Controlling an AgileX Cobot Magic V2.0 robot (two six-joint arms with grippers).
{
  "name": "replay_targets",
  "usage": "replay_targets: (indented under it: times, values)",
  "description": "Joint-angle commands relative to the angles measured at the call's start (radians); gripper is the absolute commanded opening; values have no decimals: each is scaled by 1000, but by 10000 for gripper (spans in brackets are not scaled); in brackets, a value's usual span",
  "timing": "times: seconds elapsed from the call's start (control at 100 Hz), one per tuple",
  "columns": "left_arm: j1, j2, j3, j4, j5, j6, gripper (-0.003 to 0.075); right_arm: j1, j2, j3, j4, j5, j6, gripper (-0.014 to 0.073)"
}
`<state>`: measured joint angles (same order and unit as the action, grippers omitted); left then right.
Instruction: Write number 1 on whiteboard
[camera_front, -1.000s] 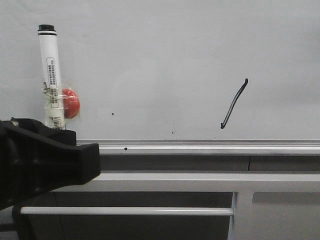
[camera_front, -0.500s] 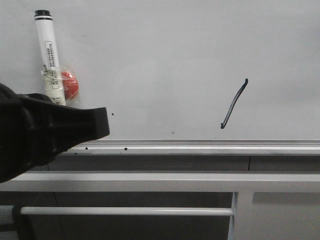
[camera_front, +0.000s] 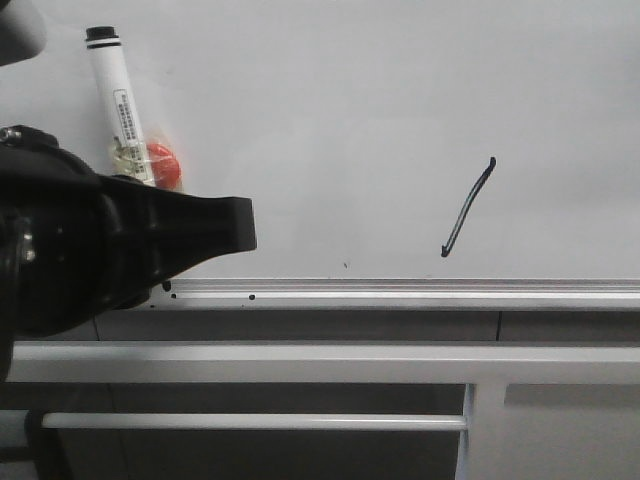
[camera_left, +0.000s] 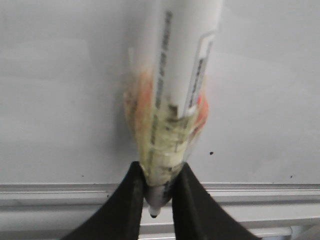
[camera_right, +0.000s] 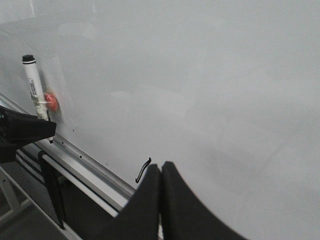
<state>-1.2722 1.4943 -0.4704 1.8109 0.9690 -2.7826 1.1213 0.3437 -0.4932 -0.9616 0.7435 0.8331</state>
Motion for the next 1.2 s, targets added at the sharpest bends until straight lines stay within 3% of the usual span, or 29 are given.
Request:
replay_targets:
  times: [0.0, 0.53, 0.81, 1.19]
  values:
    - [25, -17, -27, 36, 63, 1, -20, -3, 6, -26, -57, -36, 0, -64]
    - [-35, -90, -27, 36, 13, 32, -20, -3, 6, -26, -57, -32, 0, -64]
    - [64, -104, -35, 36, -149, 32, -20, -3, 6, -26, -57, -32, 0, -64]
    - [74, -104, -50, 36, -141, 32, -19, -3, 6, -26, -57, -32, 0, -64]
